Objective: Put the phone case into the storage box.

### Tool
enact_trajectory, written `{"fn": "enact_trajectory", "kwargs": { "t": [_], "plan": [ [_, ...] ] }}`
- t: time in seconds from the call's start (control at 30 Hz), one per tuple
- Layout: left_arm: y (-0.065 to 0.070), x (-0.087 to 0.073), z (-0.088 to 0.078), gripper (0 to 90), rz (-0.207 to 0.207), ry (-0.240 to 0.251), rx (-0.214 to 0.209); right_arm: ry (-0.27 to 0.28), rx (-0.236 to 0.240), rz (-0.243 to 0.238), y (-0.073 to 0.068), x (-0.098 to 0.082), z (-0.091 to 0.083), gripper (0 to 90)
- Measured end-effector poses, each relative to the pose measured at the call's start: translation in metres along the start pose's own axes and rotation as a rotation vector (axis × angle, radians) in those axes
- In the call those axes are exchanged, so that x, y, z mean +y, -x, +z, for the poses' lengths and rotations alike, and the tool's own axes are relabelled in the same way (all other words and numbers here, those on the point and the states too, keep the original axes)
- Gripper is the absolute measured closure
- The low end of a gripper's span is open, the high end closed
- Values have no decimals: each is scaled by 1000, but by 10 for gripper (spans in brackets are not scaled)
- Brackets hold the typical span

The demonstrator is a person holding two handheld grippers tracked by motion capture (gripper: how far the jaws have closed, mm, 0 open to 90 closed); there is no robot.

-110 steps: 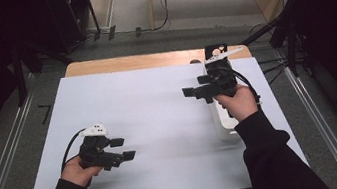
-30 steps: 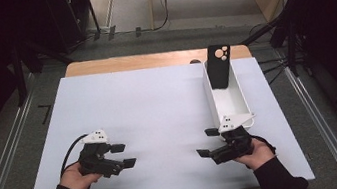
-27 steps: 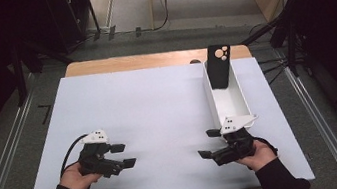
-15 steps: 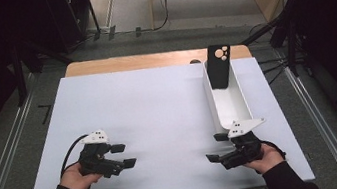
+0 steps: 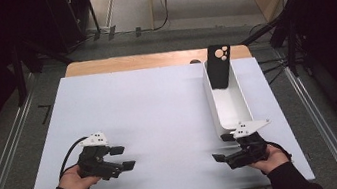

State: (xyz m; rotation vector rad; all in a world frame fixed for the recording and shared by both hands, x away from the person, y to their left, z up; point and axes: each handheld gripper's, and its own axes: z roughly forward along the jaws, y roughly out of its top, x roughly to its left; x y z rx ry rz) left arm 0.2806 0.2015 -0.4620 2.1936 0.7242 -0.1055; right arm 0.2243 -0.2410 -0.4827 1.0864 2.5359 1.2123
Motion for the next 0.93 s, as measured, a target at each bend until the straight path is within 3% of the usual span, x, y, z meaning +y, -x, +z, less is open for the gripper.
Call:
{"fn": "enact_trajectory", "kwargs": {
  "t": [0.93],
  "plan": [
    [-3,-1,0,252,-10,-10,2,-11,4,9,2,-1,2,203]
  ]
}}
